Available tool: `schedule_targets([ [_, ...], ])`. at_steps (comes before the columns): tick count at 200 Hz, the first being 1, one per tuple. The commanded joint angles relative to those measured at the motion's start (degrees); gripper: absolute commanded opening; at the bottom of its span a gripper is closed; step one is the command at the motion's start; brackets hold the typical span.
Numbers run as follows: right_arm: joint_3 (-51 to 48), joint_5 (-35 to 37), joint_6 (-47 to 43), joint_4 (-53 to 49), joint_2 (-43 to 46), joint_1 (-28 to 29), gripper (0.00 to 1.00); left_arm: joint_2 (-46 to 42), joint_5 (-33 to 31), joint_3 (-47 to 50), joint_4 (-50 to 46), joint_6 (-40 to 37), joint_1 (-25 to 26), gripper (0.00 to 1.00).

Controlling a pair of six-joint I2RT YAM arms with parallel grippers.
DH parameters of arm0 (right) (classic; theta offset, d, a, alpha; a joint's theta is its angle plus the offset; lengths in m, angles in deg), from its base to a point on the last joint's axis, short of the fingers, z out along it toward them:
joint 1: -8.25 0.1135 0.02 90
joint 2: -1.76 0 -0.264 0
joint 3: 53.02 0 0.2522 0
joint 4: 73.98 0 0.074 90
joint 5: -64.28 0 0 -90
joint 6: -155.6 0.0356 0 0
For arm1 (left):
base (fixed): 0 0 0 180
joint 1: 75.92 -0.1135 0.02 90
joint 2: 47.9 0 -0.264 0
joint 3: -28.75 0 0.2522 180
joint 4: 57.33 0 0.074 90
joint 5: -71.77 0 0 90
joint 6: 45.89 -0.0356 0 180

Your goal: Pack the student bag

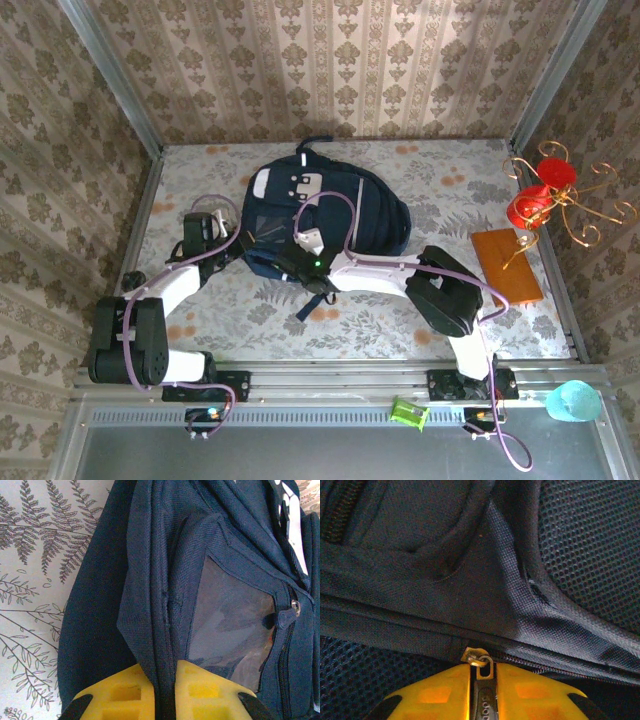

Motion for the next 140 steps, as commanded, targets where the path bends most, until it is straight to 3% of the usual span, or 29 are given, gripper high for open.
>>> schedule_targets([
  [1, -1.81, -0.67, 2.19, -0.8, 2.38, -0.58, 0.19, -0.68, 1.39, -0.05, -1.63, -1.61, 0.68, 0.0],
  [35, -4.42, -3.05, 3.18, 0.98, 4.17, -1.59, 0.14, -0.7, 0.99, 0.03, -1.66, -1.78, 0.64, 0.0],
  [92, -11.82, -16.75, 6.05, 10.47, 9.7, -6.23, 0.09, -0.5, 0.56, 0.03, -2.04, -2.31, 0.42, 0.0],
  [140, -15.11, -24.45, 6.59, 15.77, 12.58, -8.32, 0.13, -0.63, 0.64, 0.04, -2.12, -2.49, 0.15, 0.0],
])
